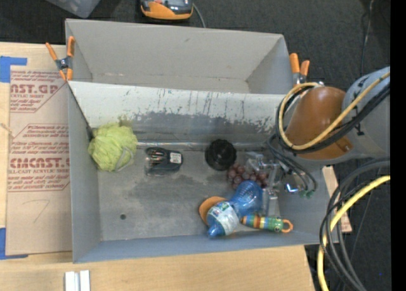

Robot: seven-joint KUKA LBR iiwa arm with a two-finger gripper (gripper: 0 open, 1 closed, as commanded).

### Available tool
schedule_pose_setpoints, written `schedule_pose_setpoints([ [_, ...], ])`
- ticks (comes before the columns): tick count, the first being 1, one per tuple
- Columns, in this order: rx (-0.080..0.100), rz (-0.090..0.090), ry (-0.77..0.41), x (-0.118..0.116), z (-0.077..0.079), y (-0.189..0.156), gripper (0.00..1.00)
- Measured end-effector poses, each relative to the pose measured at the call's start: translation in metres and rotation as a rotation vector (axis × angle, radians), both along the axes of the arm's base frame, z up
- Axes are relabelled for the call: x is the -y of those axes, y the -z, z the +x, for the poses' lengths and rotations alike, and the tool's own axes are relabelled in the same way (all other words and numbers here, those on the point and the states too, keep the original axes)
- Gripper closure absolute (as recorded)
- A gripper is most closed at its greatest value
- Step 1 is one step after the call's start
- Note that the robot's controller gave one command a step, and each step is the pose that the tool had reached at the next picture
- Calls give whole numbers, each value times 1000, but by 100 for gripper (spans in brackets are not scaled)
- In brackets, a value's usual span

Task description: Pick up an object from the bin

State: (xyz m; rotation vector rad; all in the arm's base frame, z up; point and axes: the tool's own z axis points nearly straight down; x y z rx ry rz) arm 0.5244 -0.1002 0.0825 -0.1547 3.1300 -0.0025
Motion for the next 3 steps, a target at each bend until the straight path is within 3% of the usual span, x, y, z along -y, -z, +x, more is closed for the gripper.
schedule_pose_setpoints([
  [1, 2, -3, -133, 6, 15, 5, 0],
  [2, 5, -2, -69, -3, 11, 9, 0],
  [3, 12, -4, -109, 0, 14, 11, 100],
])
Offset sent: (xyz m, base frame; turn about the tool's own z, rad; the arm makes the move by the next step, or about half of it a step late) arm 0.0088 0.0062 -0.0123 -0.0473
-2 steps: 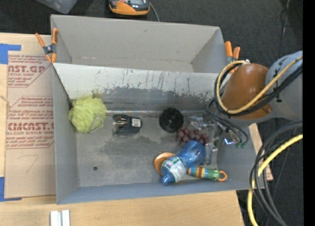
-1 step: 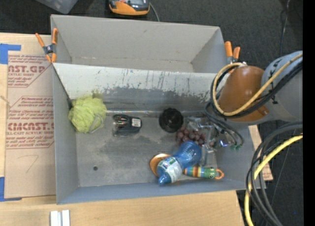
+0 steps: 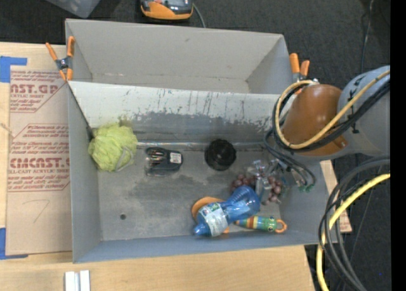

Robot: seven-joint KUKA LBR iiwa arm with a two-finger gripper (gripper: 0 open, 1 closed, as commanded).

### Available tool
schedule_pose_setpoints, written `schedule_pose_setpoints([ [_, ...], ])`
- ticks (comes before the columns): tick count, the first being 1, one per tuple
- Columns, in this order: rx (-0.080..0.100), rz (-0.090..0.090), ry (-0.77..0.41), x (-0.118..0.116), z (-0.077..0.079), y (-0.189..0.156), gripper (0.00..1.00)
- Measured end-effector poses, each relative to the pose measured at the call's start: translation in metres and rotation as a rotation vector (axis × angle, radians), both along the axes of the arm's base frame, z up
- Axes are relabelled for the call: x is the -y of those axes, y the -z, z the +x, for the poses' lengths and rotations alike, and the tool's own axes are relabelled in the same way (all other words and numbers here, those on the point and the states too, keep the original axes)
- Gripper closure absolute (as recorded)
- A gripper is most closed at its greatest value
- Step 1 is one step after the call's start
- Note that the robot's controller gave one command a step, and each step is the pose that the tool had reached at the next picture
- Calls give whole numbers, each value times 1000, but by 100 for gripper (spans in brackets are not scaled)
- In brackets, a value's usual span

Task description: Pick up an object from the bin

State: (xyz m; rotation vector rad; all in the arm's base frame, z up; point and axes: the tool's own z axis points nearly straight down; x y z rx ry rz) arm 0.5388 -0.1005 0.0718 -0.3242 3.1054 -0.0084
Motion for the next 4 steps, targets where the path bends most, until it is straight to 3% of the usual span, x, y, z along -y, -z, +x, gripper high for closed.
schedule_pose_setpoints([
  [4, 6, -4, -29, -15, 7, 0, 100],
])
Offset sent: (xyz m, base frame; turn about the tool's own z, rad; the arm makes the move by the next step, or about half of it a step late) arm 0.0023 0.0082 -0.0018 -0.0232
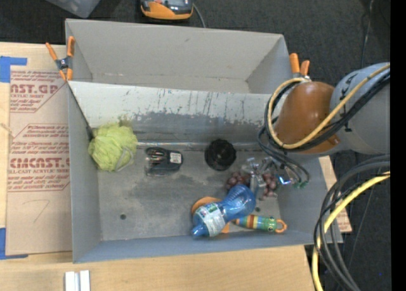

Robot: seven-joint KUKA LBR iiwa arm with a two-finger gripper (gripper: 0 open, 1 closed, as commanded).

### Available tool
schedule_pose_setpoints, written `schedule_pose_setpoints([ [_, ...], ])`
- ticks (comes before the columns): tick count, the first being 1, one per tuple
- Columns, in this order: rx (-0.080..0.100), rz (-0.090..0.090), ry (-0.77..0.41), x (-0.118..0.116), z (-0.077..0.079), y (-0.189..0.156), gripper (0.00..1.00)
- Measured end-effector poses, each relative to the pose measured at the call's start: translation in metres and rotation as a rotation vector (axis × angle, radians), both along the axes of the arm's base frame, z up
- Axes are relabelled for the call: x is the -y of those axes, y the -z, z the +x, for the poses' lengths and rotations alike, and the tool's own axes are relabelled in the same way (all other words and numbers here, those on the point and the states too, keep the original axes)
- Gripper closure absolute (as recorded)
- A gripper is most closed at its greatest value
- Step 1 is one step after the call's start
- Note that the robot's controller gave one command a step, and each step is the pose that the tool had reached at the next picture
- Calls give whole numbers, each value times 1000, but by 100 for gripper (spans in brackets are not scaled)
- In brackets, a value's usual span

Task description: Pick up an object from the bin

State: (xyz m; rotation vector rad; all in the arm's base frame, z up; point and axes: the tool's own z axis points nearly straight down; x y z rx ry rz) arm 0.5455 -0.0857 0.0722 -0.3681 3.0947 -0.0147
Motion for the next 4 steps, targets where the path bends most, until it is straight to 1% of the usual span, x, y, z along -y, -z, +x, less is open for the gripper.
schedule_pose_setpoints([
  [1, 2, 0, -31, 3, -8, 0, 100],
  [2, -2, -4, -135, -2, -16, -5, 100],
  [3, 5, -3, -85, 28, -60, -20, 100],
  [4, -1, -1, -140, 18, -51, -122, 100],
])
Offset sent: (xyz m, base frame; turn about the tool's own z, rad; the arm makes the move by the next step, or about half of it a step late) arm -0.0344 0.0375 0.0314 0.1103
